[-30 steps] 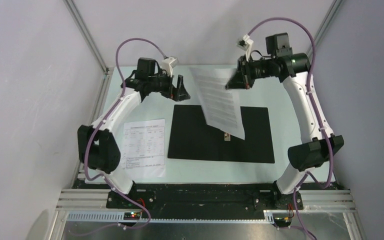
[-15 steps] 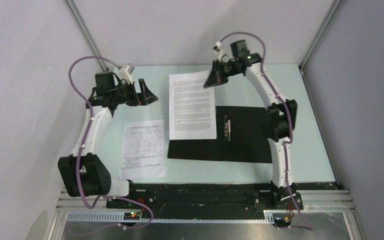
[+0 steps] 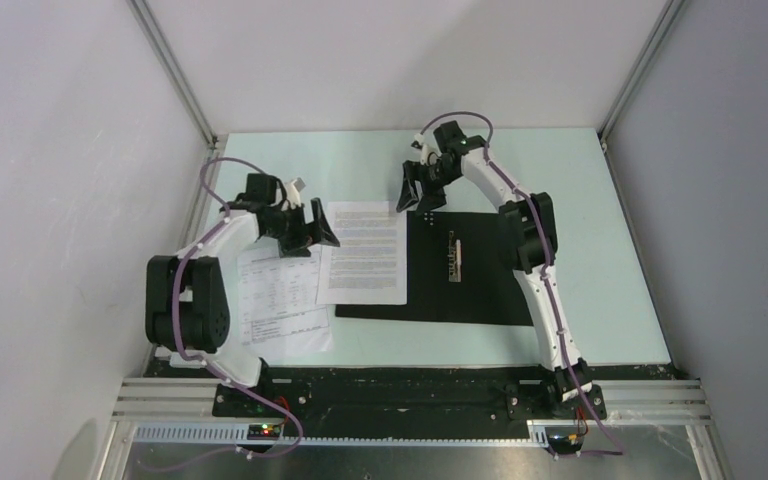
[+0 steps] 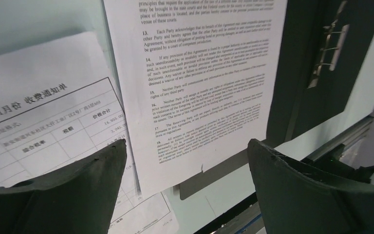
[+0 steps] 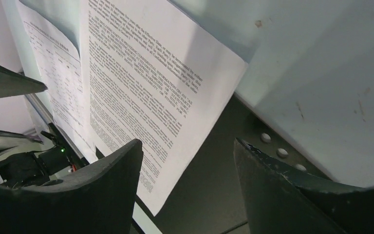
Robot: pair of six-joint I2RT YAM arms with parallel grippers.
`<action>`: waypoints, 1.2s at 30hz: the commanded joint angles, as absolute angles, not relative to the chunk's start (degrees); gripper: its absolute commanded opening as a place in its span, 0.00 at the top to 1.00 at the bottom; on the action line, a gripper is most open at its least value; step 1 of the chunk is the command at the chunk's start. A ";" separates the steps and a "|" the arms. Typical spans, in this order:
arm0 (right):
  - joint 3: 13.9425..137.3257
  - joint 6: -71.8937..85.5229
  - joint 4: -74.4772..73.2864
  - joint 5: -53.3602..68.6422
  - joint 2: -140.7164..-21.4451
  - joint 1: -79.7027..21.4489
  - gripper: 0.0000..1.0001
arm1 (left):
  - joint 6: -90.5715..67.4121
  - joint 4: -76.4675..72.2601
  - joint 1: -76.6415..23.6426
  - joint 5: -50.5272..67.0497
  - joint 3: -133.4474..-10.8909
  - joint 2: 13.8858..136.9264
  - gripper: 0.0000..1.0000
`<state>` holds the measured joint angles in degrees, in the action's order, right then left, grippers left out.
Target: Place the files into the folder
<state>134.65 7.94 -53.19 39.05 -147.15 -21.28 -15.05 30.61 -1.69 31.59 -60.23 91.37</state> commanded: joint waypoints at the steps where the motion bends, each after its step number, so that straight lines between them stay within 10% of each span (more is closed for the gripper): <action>1: 131.66 9.30 -52.72 39.44 -141.69 -20.67 0.27 | -17.16 28.70 -4.38 25.65 -59.51 92.45 0.03; 36: 123.67 15.21 -50.25 48.84 -142.20 -23.67 0.42 | -20.55 27.72 -4.75 24.70 -61.16 100.71 0.03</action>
<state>123.72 13.61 -51.62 45.80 -144.53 -23.18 -19.79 28.71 -4.75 24.27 -59.68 99.72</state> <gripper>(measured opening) 0.584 0.971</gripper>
